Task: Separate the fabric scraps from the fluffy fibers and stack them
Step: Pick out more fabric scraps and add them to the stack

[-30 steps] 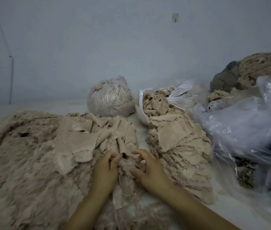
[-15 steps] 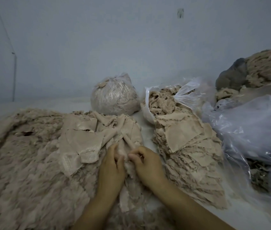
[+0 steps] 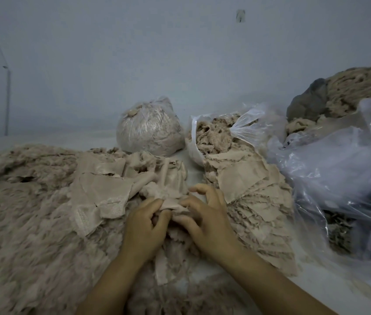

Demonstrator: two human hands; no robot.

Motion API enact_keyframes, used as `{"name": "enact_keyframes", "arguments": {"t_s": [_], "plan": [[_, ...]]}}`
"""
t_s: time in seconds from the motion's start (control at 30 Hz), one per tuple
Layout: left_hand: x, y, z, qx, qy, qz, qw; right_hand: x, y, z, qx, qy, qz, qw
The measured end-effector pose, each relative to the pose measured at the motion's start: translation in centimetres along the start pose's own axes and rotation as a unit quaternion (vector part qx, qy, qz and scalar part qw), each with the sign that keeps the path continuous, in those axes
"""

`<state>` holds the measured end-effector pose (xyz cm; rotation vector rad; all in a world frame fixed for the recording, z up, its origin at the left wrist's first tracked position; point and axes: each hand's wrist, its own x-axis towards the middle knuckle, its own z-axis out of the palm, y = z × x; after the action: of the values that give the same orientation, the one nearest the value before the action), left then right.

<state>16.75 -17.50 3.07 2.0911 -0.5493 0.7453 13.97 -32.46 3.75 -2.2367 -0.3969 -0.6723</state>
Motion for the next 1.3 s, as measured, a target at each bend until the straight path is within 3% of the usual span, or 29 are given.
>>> {"name": "enact_keyframes", "arguments": {"t_s": [0.13,0.23,0.3,0.37,0.43,0.57,0.67,0.77,0.87,0.97,1.03,1.1,1.2,1.3], "plan": [[0.1,0.2,-0.3,-0.01,-0.023,0.065,0.998,0.2,0.4,0.2,-0.003,0.031,-0.045,0.999],[0.1,-0.1,-0.3,-0.12,-0.054,0.043,0.99,0.4,0.1,0.0,0.108,0.024,0.04,0.993],[-0.1,-0.5,-0.6,-0.155,-0.031,-0.016,0.987,0.8,0.6,-0.1,0.166,0.055,0.127,0.976],[0.0,-1.0,-1.2,-0.176,0.017,-0.097,0.979,1.4,1.7,-0.4,0.257,0.087,0.213,0.939],[0.2,-1.2,-1.3,-0.165,0.014,-0.121,0.979,1.6,2.3,-0.5,0.36,0.067,0.268,0.891],[-0.2,-1.6,0.4,-0.119,-0.14,-0.13,0.974,0.7,1.7,0.0,0.438,0.002,0.266,0.859],[-0.2,-2.0,0.6,-0.007,-0.183,-0.094,0.979,0.9,1.6,0.1,0.438,0.073,0.288,0.849],[-0.1,-2.1,0.0,0.026,-0.158,-0.065,0.985,1.7,2.0,-1.1,0.503,0.141,0.325,0.789],[0.1,-1.4,0.0,-0.014,-0.101,-0.043,0.994,2.0,1.5,-1.7,0.582,0.102,0.346,0.729],[-0.2,-0.8,0.4,-0.057,-0.189,-0.07,0.978,1.4,0.7,-0.9,0.628,0.041,0.351,0.694],[-0.3,-0.9,0.6,-0.037,-0.226,-0.05,0.972,1.3,0.5,-0.7,0.644,0.037,0.34,0.684],[-0.2,-1.5,0.8,0.029,-0.198,-0.006,0.98,1.5,1.0,-0.4,0.629,0.089,0.347,0.69],[-0.2,-1.7,0.8,-0.027,-0.174,-0.019,0.984,1.7,1.7,-0.3,0.613,0.131,0.363,0.689],[-0.1,-1.3,0.7,-0.088,-0.151,-0.035,0.984,1.6,1.4,-1.3,0.571,0.002,0.336,0.749]]}}
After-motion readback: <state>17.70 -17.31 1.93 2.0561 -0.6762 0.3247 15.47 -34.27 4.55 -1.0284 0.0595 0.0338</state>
